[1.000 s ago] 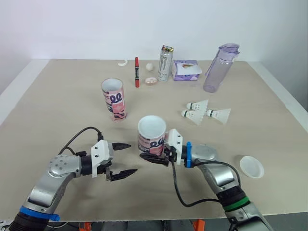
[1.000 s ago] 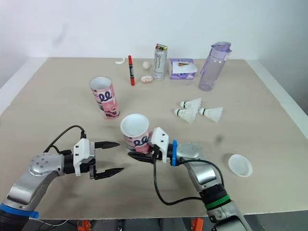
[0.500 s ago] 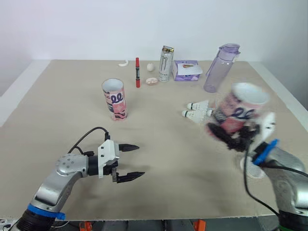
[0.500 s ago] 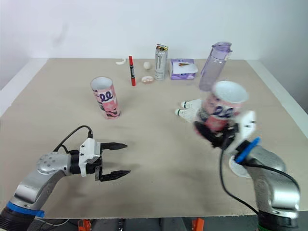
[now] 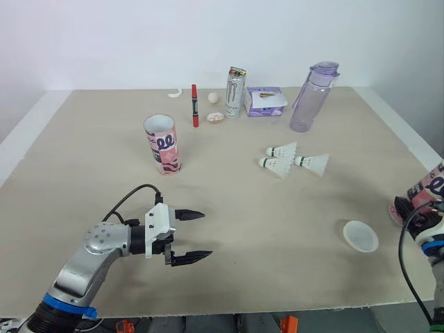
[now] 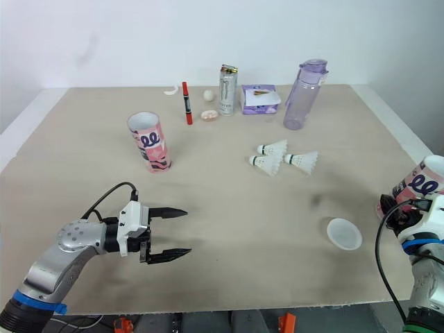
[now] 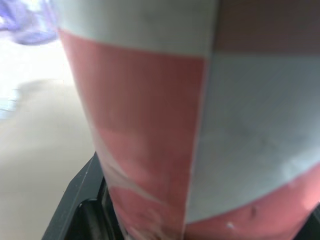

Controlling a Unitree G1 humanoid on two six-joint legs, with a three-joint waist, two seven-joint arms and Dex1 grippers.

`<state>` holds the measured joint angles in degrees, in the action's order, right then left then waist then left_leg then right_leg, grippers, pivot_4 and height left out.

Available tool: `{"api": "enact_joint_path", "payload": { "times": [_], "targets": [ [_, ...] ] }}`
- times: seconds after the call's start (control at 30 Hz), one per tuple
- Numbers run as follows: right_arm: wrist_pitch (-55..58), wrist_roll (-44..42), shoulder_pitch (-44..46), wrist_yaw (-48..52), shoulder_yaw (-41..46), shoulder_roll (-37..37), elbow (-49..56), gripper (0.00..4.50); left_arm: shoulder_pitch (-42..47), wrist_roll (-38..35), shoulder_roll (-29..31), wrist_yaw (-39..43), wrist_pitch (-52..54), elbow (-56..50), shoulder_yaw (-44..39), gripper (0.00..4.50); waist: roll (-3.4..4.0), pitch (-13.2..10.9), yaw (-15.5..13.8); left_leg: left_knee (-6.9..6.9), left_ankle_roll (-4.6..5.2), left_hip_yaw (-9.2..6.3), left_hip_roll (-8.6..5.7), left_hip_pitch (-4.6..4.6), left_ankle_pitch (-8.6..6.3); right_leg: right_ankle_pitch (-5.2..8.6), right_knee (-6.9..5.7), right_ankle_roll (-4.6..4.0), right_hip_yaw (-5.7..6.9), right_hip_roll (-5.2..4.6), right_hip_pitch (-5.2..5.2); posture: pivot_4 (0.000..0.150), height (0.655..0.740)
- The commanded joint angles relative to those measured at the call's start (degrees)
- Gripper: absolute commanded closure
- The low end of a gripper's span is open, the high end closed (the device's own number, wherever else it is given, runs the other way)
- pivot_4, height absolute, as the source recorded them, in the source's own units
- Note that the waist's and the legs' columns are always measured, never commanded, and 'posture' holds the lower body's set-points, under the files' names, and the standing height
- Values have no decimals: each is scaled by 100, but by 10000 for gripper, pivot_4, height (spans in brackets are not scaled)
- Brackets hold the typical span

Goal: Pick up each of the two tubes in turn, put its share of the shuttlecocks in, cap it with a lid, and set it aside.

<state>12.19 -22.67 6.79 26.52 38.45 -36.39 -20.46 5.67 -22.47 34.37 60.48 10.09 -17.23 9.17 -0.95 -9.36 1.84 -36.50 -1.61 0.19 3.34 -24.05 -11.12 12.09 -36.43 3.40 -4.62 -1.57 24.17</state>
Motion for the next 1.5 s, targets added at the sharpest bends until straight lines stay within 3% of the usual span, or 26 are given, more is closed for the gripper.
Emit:
{"api": "enact_joint_path", "payload": {
  "times": [0.03,0.33,0.4,0.43,0.47,0.5,1.17,1.4,1.5],
  "targets": [
    [-526,197,444,-47,-87,-318,-646,18377,-40,-34,58,-59,24,-306,-91,0,6,-2,52,0,1,0,-8,0,1,-1,0,3,-33,15,0,1500,7400],
    [-1034,398,660,-2,-352,-474,-1576,18377,-80,-25,124,-127,103,-409,-93,0,2,-2,94,-3,6,2,-46,0,4,9,0,31,-119,29,-10,1500,7400],
    [-1044,375,593,-10,-330,-465,-1555,10003,-64,-7,135,-118,100,-389,-84,0,1,-2,93,-4,7,1,-53,1,4,12,1,37,-132,30,-16,1500,7400],
    [-1027,345,542,-24,-301,-451,-1512,9499,-54,4,140,-110,92,-375,-76,0,1,-2,92,-5,8,1,-57,1,5,13,1,40,-140,31,-19,1500,7400],
    [-1007,324,498,-47,-280,-439,-1471,2560,-37,12,141,-101,85,-353,-69,0,2,-2,88,-5,8,1,-59,1,5,15,1,43,-142,32,-20,1500,7400],
    [-982,300,451,-71,-262,-426,-1421,139,-12,21,139,-91,79,-327,-59,0,6,-2,89,-4,8,0,-64,-1,5,19,1,49,-150,31,-20,1500,7400],
    [-178,-299,-1308,-465,57,167,1202,139,451,125,18,177,-12,121,93,0,12,-2,95,-2,8,3,-70,-3,5,26,1,59,-174,36,-19,1500,7400],
    [6,-876,-2375,1165,207,-428,2573,139,400,48,-85,-176,107,219,-197,0,18,-2,92,0,8,3,-71,-5,5,29,1,61,-174,35,-17,1500,7400],
    [243,-1287,-2493,1918,-207,-687,3447,139,316,99,-165,-559,97,311,-474,0,13,-4,112,-1,8,3,-66,1,5,28,0,59,-174,39,-18,1500,7400]
  ]
}}
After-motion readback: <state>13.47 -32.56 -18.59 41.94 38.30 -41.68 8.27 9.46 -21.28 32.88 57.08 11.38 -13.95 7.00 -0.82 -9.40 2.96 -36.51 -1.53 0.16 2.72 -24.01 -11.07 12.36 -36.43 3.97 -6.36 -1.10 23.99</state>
